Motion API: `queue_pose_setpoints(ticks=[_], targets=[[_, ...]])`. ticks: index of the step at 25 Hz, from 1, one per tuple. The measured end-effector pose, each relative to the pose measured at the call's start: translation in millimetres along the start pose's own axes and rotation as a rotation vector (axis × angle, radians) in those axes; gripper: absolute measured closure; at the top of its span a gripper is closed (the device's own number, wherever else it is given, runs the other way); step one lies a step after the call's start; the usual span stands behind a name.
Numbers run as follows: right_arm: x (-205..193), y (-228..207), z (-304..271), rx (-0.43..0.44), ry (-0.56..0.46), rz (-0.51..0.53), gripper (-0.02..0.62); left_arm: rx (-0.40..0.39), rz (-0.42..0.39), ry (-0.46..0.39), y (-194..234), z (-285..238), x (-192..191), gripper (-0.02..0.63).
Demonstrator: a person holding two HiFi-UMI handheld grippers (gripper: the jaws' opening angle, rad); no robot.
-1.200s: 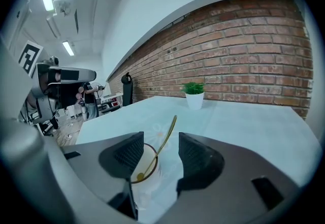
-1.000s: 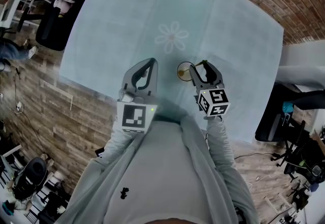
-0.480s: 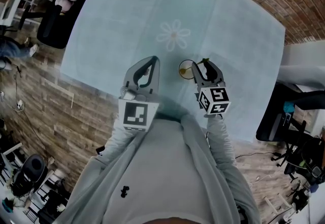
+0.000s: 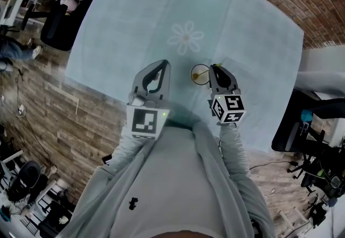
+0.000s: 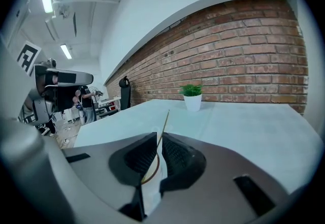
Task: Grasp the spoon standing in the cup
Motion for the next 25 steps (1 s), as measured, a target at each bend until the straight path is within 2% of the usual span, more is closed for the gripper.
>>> queue_pose_setpoints(ticks=[4, 13, 25], targets=[[3.6, 1.6, 0.1, 0.018, -0.01, -0.027, 0.562, 0.012, 0.018, 0.004, 0.9, 1.4, 0.3, 0.589], [16.1, 3.8, 3.4, 0.037, -0.033, -0.057, 0.577, 0.012, -0.004, -0.018, 6.4, 3.9, 5.5, 0.589], [39.0, 16.7, 22.7, 0.051, -0.087, -0.023, 0.577, -0.016, -0.023, -0.061, 8.2, 3.9, 18.9, 0.589]])
Point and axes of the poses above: the fingertips, and each gripper's own axes: z backward along the fingers, y to its left, x out of its top, the point moved 7 cm from there along z, backward along the fingers, and after that the axes turned 6 degrees about -x, right-handed, at the moved point
